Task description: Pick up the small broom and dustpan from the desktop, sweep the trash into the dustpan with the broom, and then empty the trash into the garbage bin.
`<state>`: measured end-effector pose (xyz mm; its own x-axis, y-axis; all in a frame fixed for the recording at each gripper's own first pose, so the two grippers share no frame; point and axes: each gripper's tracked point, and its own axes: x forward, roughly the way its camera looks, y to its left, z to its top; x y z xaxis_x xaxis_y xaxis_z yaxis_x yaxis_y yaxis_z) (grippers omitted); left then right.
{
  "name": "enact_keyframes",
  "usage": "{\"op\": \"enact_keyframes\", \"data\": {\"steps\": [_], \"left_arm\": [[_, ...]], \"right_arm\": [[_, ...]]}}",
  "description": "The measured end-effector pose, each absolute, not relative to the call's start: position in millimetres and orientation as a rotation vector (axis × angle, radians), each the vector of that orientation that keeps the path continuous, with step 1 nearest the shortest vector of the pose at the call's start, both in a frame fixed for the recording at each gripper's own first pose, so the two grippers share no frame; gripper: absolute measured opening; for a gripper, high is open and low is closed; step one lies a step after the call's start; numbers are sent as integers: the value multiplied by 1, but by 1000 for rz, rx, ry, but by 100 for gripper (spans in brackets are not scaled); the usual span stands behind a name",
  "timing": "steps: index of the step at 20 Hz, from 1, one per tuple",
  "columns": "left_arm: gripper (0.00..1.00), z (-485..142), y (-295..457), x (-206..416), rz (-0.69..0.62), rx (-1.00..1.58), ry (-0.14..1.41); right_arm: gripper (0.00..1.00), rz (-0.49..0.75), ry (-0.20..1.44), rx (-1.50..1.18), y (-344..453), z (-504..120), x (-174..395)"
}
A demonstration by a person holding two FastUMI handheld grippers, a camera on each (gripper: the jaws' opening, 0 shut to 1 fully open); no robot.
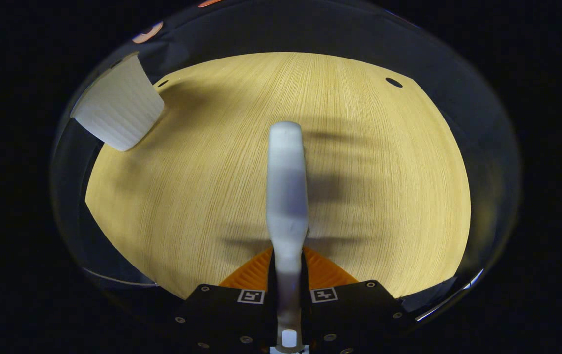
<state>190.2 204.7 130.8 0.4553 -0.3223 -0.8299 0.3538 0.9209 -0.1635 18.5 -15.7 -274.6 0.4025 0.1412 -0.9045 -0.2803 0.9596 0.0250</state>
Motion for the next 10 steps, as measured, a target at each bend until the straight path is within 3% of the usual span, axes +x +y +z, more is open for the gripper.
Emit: {"op": "enact_keyframes", "data": {"steps": [6,10], "left_arm": [[32,115,355,216,-157,151,1072],[32,95,391,226,-92,296,1121]], "right_arm": [[19,280,1136,-166,-39,-222,17],[19,277,1145,-175,-54,-182,16]]}}
